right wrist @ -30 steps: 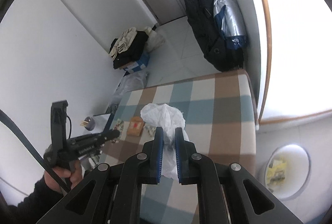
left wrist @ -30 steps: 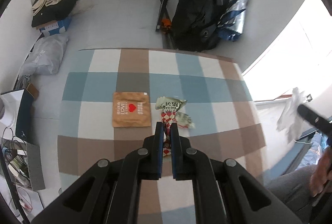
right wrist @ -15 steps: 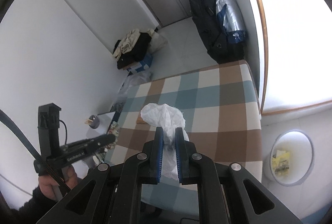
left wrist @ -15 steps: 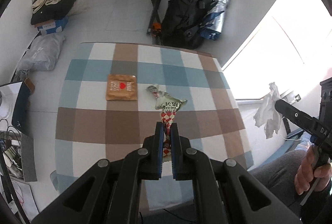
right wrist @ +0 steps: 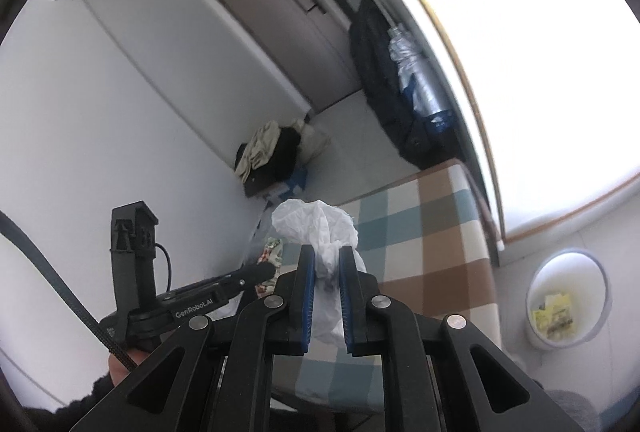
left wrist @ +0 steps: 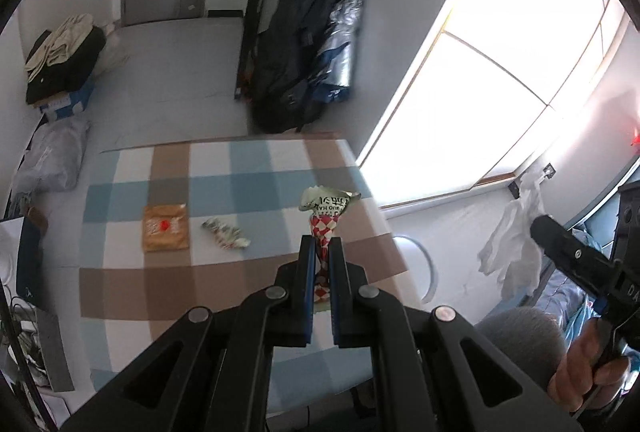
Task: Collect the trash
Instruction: 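Carry the white plastic and wrapper in both tools over the bin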
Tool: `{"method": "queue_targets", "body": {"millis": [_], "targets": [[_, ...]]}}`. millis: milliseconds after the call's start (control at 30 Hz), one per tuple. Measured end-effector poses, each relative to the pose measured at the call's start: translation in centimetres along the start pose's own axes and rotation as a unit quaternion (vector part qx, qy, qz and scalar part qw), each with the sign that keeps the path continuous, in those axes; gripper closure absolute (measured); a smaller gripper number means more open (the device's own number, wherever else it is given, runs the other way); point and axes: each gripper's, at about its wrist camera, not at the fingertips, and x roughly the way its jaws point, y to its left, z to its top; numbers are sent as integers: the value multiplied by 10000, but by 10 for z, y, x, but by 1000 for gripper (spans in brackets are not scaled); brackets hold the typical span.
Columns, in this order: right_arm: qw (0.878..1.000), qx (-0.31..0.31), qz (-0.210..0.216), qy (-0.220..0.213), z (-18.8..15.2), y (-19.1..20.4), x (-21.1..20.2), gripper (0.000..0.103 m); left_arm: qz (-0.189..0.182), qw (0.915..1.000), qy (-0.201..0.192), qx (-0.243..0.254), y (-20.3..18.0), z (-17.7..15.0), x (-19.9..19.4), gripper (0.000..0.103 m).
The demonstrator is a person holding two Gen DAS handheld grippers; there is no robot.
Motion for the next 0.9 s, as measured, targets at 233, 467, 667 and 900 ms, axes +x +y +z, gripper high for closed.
{"method": "queue_targets", "body": {"millis": [233,467,667,900], "targets": [[9995,60,-225,-190,12,-18,-22,91,-205,9997,54,87,-30,11,11,101],[9978,203,-493,-401,24,-48,-53,91,-358,9987,102,350,-68,21,26,101],[9931,354,-888,-675,42,-88,-96,91,-511,9961,61,714,-114,30,42,101],[9835,486,-1537,-823,52,-146,-144,91,-801,9906,232,1088,-162,32,80,101]]}}
